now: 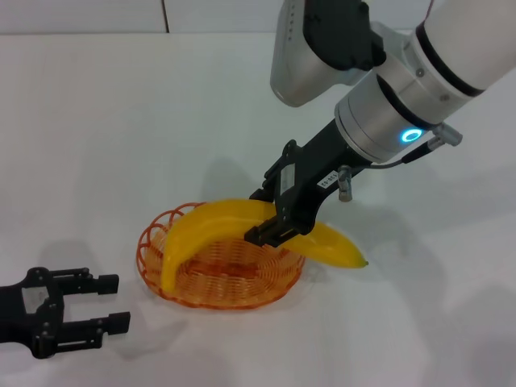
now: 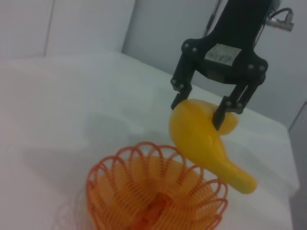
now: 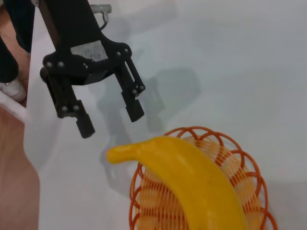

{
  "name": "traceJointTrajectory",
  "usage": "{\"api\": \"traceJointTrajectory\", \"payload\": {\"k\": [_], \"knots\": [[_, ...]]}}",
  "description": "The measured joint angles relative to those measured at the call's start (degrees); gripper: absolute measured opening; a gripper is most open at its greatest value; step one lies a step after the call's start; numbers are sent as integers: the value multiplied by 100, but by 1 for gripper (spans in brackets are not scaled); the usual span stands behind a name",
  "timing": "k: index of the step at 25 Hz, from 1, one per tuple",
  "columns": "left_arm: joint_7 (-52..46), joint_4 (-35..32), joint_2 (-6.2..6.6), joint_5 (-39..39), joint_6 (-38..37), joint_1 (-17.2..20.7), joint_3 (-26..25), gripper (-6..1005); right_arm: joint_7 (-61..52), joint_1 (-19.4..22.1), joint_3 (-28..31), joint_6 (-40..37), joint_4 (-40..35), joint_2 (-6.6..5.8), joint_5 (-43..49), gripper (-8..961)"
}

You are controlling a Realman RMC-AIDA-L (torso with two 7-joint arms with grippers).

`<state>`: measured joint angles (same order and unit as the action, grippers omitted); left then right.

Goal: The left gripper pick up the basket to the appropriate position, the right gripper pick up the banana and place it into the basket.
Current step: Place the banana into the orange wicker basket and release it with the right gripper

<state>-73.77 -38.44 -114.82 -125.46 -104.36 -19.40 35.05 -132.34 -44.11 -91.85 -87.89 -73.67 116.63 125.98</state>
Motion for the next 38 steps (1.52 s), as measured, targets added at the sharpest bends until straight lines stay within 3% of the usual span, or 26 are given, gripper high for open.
{"api": "traceJointTrajectory", "payload": {"k": [15,26,38], "knots": [[-99,3,48,-45,28,3,-63,666,-76,17,-435,276,74,18,-727,621],[-102,3,47,-49,30,-4,-79,665,-30,-197,-627,1059,759,18,-786,640],[-102,3,47,-46,30,-11,-139,666,585,-212,-641,950,1027,5,-1302,661]]}}
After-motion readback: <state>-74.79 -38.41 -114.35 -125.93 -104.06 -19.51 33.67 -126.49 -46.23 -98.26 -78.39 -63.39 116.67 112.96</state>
